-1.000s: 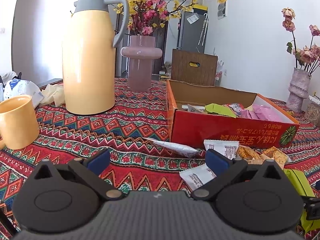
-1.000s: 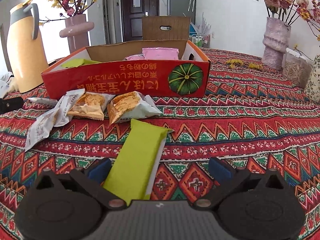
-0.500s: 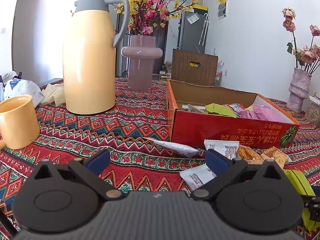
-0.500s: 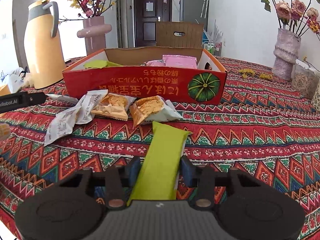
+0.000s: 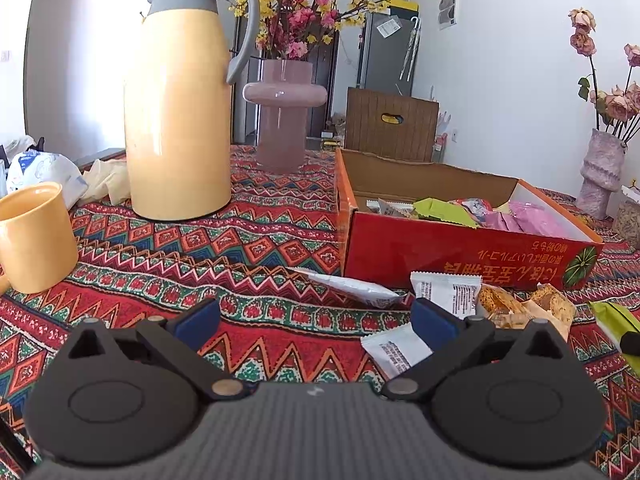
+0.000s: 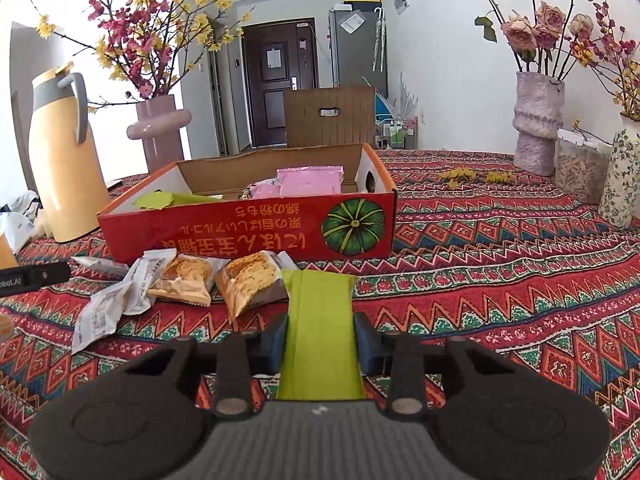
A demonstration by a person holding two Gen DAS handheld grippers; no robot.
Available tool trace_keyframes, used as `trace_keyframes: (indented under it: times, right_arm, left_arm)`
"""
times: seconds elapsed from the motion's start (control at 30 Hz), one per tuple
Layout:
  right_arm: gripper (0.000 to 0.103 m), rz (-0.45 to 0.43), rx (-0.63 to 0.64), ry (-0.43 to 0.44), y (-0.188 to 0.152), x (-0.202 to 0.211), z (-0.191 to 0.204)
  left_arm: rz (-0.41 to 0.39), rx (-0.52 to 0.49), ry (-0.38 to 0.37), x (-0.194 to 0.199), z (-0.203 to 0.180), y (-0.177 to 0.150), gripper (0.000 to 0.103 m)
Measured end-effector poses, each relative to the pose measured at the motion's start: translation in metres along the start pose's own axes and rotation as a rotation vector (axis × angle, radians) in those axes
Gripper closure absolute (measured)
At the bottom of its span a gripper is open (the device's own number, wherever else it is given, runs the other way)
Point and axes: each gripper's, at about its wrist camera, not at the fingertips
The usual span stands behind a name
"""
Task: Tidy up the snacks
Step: 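Grasp a green bar with the right gripper while the left grasps a white packet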
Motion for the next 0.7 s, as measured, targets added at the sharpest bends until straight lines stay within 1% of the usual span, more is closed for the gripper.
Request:
trace_keyframes:
  times: [0.13, 0.23, 0.37, 0.47, 0.53, 0.57, 0.6, 0.63, 0.67, 0.7]
  right_arm:
    - [0.069, -0.014, -0.018, 0.008, -0.001, 0.0, -0.006]
    - [0.069, -0.016, -0.025, 0.017, -0.001, -0.001, -0.008]
    - [0.069, -0.023, -0.03, 0.026, -0.001, -0.002, -0.008]
    - [0.069, -0.027, -0.033, 0.033, -0.001, -0.003, -0.009]
    - [0.069, -0.026, -0.036, 0.037, -0.002, -0.004, -0.01]
    - [0.069, -0.026, -0.036, 0.039, -0.002, -0.004, -0.01]
    - [0.069, -0.026, -0.037, 0.042, -0.002, -0.004, -0.011]
    - [0.069, -0.026, -0.038, 0.044, -0.003, -0.004, -0.011]
    - [0.069, -0.026, -0.038, 0.046, -0.003, -0.005, -0.011]
    - [0.069, -0.027, -0.039, 0.049, -0.004, -0.005, -0.012]
  left_arm:
    - [0.083, 0.047, -0.068, -0.003, -0.003, 0.003, 0.0]
    - [0.117, 0.041, -0.102, -0.003, -0.017, 0.003, 0.0]
    - [0.172, 0.002, -0.094, -0.008, -0.042, 0.002, 0.0]
    - [0.201, -0.007, -0.06, -0.014, -0.054, 0.0, 0.001]
    - [0.23, -0.006, -0.037, -0.02, -0.058, -0.001, 0.007]
    - [0.244, -0.005, -0.034, -0.022, -0.059, -0.003, 0.017]
    - [0.259, -0.004, -0.033, -0.025, -0.059, -0.004, 0.032]
    - [0.273, -0.001, -0.035, -0.027, -0.06, -0.005, 0.04]
    - [0.265, -0.009, -0.024, -0.025, -0.06, -0.006, 0.046]
    - [0.265, -0.007, -0.029, -0.024, -0.06, -0.006, 0.054]
Point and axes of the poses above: each gripper's, at about its wrist camera, not at the fingertips, and x roughly against the way its jaws point, z to its left, y to its top
